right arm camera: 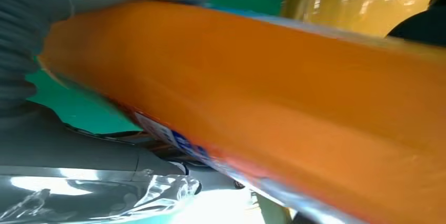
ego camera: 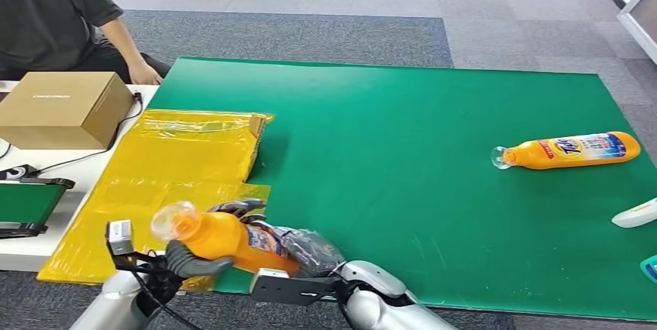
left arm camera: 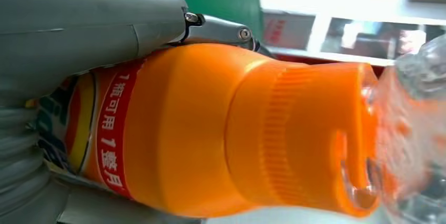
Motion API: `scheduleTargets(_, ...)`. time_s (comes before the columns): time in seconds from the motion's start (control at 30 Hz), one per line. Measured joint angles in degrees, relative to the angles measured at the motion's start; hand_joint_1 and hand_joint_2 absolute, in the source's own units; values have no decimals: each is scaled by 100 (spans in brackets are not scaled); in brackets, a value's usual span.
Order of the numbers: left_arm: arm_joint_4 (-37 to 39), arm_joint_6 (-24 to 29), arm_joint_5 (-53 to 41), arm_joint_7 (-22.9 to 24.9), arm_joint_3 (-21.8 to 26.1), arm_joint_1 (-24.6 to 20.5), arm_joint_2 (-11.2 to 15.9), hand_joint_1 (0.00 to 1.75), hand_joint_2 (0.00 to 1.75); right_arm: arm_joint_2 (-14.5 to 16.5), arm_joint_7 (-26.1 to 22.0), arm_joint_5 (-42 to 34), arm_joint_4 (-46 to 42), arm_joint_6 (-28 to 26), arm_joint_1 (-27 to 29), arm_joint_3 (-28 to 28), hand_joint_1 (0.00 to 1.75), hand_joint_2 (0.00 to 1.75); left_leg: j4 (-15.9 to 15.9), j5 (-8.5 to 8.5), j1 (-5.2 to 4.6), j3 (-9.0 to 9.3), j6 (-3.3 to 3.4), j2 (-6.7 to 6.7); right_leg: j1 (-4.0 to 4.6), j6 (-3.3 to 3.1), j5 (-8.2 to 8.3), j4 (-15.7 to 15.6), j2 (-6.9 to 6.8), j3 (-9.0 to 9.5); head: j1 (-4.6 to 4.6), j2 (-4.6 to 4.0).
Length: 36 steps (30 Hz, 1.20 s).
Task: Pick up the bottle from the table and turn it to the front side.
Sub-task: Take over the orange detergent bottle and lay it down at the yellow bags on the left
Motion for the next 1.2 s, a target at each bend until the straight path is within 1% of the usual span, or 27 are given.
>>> scheduleTargets(0.07, -92, 569, -232, 160, -18, 5, -15, 175, 175, -1, 95, 28, 19, -124, 10, -11, 0, 175, 0, 0, 0, 0, 0, 0, 0, 0, 0, 0, 0, 0, 0, 0)
scheduleTargets(0.13, -318, 1342, -655, 235, -24, 23, -38, 175, 175, -19, 230, 79, -17, -254, 41, -44, 0, 175, 0, 0, 0, 1, 0, 0, -1, 0, 0, 0, 0, 2, -1, -1)
scheduleTargets(0.23, -849, 2531, -1520, 280, -11, 125, -79, 175, 175, -84, 432, 193, -226, -422, 205, -147, 0, 175, 0, 0, 0, 1, -1, 1, 0, -1, 1, 0, 2, 1, 1, -1)
scheduleTargets(0.33, -1485, 3574, -2245, 289, 138, 250, -79, 175, 175, -214, 581, 337, -595, -531, 541, -333, 0, 175, 0, -1, 0, -3, -2, 0, 1, -5, 4, 0, 2, -3, -1, 0)
scheduleTargets(0.5, -2386, 4877, -3377, 266, 516, 504, 19, 175, 175, -422, 729, 549, -1337, -599, 1167, -830, 0, 175, 0, -3, 4, -8, -3, -3, 5, -7, -3, 0, -2, -4, -1, -1)
scheduleTargets(0.57, -2643, 5225, -4071, 539, 617, 606, 149, 175, 175, -485, 777, 579, -1665, -609, 1429, -1100, 0, 175, 0, -4, 4, -9, -4, -3, 6, -6, -5, 0, -3, -4, 0, -1)
scheduleTargets(0.63, -2756, 5228, -4680, 980, 661, 669, 360, 175, 175, -533, 818, 565, -1928, -614, 1640, -1324, 0, 175, 0, -5, 4, -10, -5, -3, 6, -6, -6, -1, -3, -6, -1, -1)
scheduleTargets(0.73, -2676, 4849, -5034, 1397, 655, 693, 676, 175, 175, -572, 842, 508, -2136, -609, 1802, -1518, 0, 175, -1, -5, 5, -9, -6, -2, 7, -7, -6, -1, -3, -8, -1, 0)
scheduleTargets(0.83, -2321, 4495, -5250, 1628, 578, 658, 1031, 175, 175, -584, 851, 450, -2207, -577, 1875, -1652, 0, 175, -1, -3, 7, -7, -8, -2, 8, -8, -5, 0, -2, -7, -1, -1)
scheduleTargets(0.9, -2063, 4431, -5340, 1684, 477, 573, 1218, 175, 175, -585, 847, 416, -2210, -543, 1881, -1708, 0, 175, -2, -2, 7, 0, -9, -2, 8, -8, -5, 0, -2, 0, 0, -1)
scheduleTargets(1.03, -1572, 4447, -5571, 1719, 256, 290, 1506, 150, 175, -585, 807, 372, -2205, -466, 1871, -1767, 0, 175, -6, -5, 6, 26, -14, -4, 8, -11, -6, 0, -1, 25, -1, 0)
scheduleTargets(1.17, -1220, 4453, -5689, 1701, 63, 57, 1668, 150, 175, -585, 775, 350, -2188, -426, 1858, -1779, 0, 175, -14, -5, 6, 46, -18, -3, 9, -16, -8, 1, -1, 41, 1, -1)
scheduleTargets(1.2, -1163, 4453, -5697, 1700, 32, 20, 1695, 117, 175, -585, 771, 348, -2183, -426, 1857, -1780, 0, 175, -16, -5, 6, 52, -19, -3, 9, -18, -8, 2, -1, 46, 0, -1)
